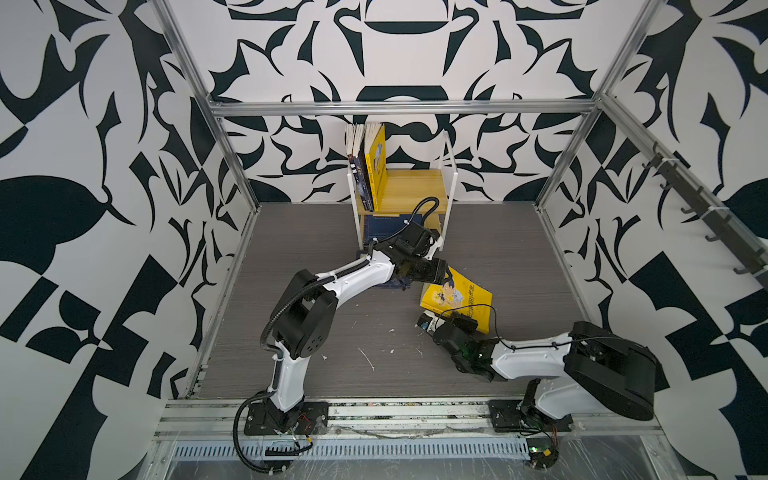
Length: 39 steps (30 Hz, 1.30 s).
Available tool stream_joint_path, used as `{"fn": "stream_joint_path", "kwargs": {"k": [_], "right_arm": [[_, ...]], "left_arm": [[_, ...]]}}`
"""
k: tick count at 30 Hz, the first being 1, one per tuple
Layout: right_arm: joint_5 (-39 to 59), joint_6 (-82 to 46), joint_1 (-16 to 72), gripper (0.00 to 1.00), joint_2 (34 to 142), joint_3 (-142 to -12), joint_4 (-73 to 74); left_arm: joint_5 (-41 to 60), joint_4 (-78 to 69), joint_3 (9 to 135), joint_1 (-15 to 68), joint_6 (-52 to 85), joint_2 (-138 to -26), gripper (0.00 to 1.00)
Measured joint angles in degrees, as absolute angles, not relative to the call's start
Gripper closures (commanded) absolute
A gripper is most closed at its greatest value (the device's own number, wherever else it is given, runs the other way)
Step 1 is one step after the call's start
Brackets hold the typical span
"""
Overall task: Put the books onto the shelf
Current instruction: 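Carry the yellow book upright to the shelf with the right gripper while left withdraws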
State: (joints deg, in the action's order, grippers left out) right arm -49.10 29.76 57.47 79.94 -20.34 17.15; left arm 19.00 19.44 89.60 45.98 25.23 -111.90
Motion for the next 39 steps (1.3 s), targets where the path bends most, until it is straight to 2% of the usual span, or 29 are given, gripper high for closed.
{"fn": "stream_joint_path", "kwargs": {"k": [6, 9, 15, 21, 32, 39], "right_arm": [[-46.83, 28.64, 57.47, 1.0, 72.77, -18.7, 15.88], [-45.17, 27.99, 57.47, 1.0, 69.08, -17.69, 15.11], [-43.83, 27.11, 57.45, 1.0, 63.81, -17.5, 12.99], [-42.26, 25.52, 57.04, 1.0, 59.29, -17.61, 14.15], [-39.29, 21.26, 56.12, 1.0, 63.09, -23.31, 22.81], [-37.01, 18.85, 56.12, 1.0, 63.09, -27.42, 26.04]], "left_arm": [[18.92, 20.82, 89.6, 45.54, 21.85, -106.87, 0.16], [18.79, 22.11, 89.6, 44.95, 19.07, -105.16, 0.0], [18.24, 24.49, 87.24, 41.15, 14.87, -99.96, 0.0], [18.39, 27.44, 84.77, 33.3, 10.37, -94.06, 0.0], [20.56, 34.02, 81.49, 18.17, 1.19, -83.79, 0.0], [20.8, 35.51, 76.51, 11.55, -2.09, -79.24, 0.0]]}}
